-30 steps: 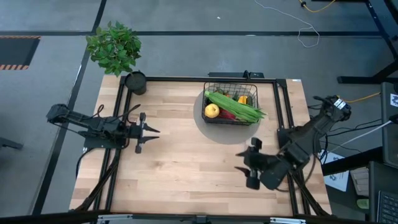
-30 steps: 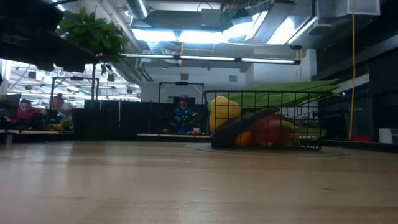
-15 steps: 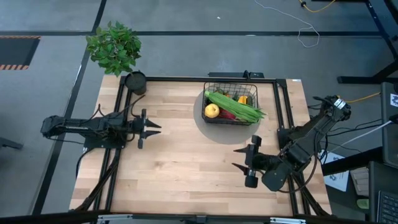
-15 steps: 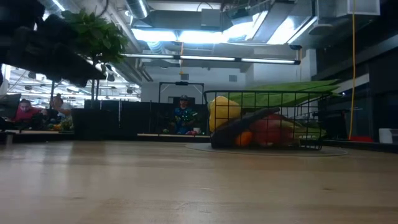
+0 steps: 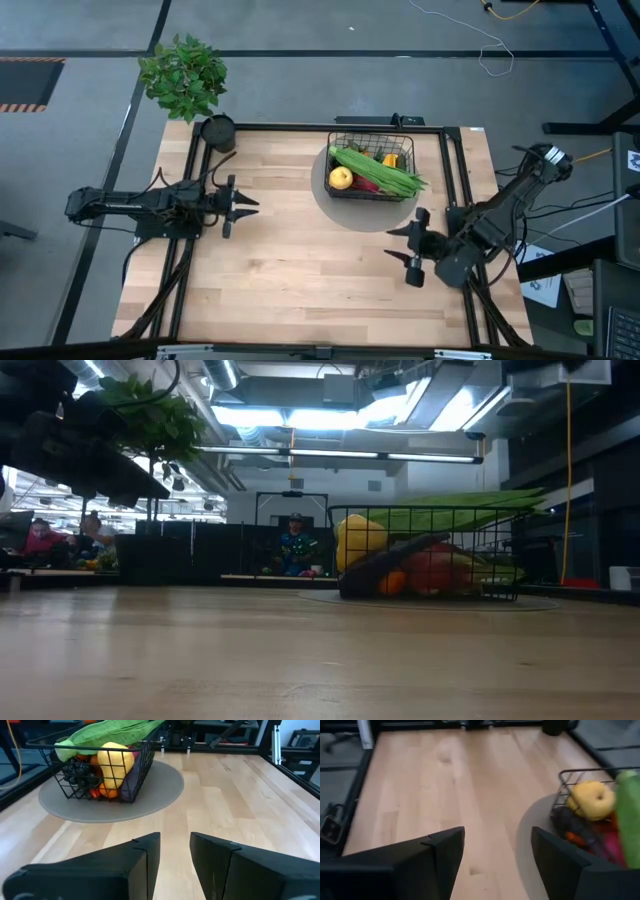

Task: Build produce basket
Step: Return to Home Position

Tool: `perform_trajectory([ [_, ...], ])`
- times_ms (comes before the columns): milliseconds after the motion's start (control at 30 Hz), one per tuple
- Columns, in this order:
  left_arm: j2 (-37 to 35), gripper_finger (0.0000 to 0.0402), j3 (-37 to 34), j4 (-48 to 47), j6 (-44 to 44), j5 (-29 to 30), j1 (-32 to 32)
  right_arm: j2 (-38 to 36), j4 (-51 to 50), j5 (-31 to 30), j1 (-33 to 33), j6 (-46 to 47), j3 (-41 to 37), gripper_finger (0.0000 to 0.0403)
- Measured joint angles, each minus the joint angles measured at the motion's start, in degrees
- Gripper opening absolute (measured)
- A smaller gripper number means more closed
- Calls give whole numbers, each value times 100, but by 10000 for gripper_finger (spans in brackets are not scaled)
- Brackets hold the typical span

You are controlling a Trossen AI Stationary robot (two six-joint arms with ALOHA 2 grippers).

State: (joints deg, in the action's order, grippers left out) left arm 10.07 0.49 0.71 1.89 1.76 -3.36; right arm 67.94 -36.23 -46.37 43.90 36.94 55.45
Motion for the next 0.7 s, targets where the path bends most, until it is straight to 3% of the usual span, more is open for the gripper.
perform_trajectory([
  [200,2,98,0,9,-96,39,0,-1302,2637,828,-384,-876,-2089,220],
  [400,4,98,0,9,-138,45,0,-2693,5234,2061,-1193,-2328,-3806,220],
  [500,4,98,0,9,-244,48,0,-3402,5574,2424,-1495,-2722,-4301,220],
  [700,4,98,0,9,-251,49,0,-4788,5476,2446,-1810,-2851,-4987,220],
])
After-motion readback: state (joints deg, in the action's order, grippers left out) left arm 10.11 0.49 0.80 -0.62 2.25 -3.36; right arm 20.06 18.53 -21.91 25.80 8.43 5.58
